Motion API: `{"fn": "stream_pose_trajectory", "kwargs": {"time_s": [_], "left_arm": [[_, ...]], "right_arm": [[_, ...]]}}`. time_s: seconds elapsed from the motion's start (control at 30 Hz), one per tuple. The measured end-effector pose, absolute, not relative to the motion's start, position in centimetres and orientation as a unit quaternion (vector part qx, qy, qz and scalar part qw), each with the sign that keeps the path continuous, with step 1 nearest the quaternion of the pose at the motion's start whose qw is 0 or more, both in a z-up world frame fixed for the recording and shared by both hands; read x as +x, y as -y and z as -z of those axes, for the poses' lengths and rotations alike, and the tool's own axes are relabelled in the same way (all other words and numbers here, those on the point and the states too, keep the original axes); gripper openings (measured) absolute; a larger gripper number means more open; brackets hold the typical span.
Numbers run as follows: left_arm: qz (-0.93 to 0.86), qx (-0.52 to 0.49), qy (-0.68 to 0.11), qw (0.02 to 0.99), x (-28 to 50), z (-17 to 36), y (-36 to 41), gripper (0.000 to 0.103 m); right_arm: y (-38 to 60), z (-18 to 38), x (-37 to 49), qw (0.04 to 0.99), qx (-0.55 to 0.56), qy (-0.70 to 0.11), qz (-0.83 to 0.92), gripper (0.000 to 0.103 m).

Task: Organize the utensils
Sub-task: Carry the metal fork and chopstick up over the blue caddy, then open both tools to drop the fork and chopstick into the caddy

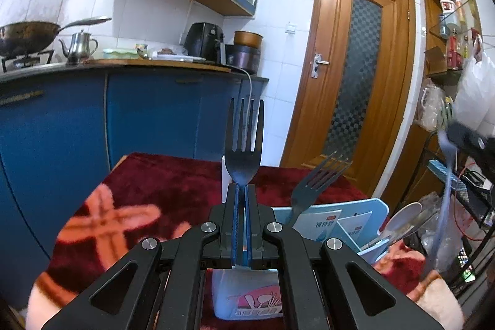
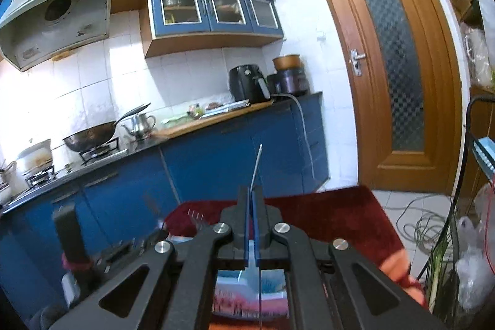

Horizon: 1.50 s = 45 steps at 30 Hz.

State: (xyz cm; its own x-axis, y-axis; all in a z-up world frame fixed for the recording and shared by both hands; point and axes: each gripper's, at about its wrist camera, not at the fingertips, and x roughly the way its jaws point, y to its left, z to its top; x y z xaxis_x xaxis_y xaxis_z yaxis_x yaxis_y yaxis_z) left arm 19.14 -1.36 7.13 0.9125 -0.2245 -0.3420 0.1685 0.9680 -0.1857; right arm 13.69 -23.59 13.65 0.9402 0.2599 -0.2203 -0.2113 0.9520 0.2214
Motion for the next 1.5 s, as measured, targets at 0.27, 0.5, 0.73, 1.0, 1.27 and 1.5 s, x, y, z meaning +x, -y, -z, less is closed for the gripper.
{"fn": "stream_pose_trajectory", "kwargs": {"time_s": [0.27,0.5,0.73,1.0,1.27,1.5], "left_arm": [[0.105,-0.078,-0.194,0.972,19.2,-6.4,1.3,0.004],[0.107,-0.077,-0.2,0.971,19.4,-6.2,1.3,0.004],[0.112,-0.074,-0.207,0.969,19.1,-6.2,1.8,0.006],[0.127,-0.067,-0.203,0.969,17.5,-7.1,2.1,0.028],[0.126,-0.059,-0.216,0.966,14.7,-8.0,1.8,0.031],[0.126,-0.023,-0.25,0.96,12.0,-7.4,1.9,0.032]], "right_arm": [[22.7,-13.8,17.6,0.988,0.081,-0.1,-0.085,0.003],[21.7,-11.8,19.0,0.987,0.067,-0.121,-0.082,0.003],[21.1,-9.5,19.0,0.979,0.066,-0.168,-0.096,0.004],[21.8,-9.3,17.3,0.973,0.091,-0.181,-0.113,0.016],[22.4,-11.6,13.7,0.974,0.101,-0.162,-0.125,0.019],[22.8,-11.5,10.6,0.966,0.111,-0.196,-0.126,0.019]]}}
